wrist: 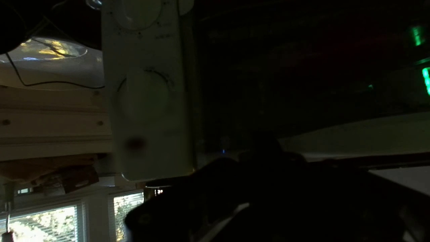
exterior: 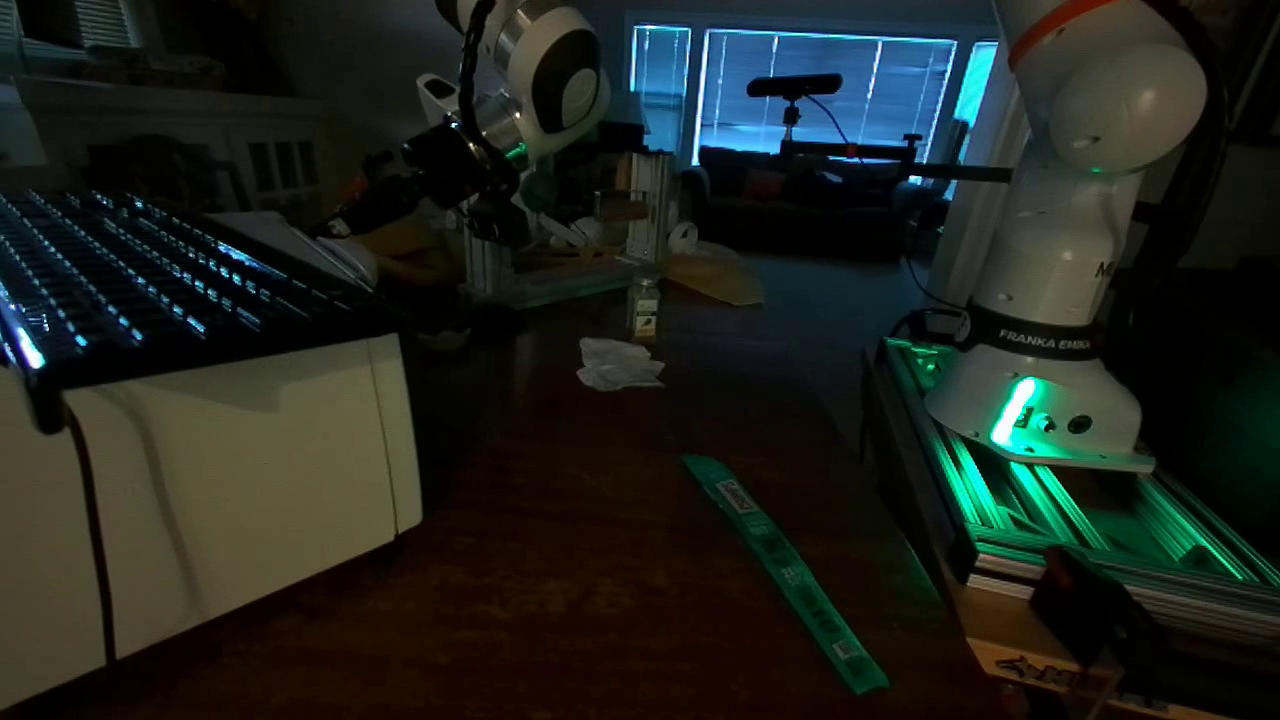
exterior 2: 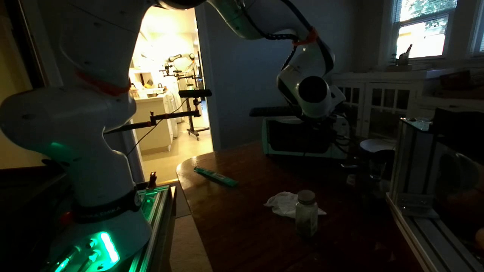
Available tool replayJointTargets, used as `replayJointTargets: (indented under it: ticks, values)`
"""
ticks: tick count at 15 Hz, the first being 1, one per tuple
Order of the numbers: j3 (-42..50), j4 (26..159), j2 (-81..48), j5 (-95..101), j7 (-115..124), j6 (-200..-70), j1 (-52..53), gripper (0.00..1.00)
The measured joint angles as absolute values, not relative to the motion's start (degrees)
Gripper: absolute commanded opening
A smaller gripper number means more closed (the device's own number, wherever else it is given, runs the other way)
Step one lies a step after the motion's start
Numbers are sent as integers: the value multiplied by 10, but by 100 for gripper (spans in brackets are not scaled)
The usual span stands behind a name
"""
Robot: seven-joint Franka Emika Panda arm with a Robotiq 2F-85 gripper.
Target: Close the oven door.
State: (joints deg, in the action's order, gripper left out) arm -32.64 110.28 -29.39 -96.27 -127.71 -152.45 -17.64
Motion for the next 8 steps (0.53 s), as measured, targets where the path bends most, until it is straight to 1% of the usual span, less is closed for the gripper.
replayJointTargets:
  ticks: [7, 8]
  values:
    - [-327, 1099, -299, -979, -1297, -1525, -176, 0]
    - [-327, 1099, -299, -979, -1296, -1530, -176, 26]
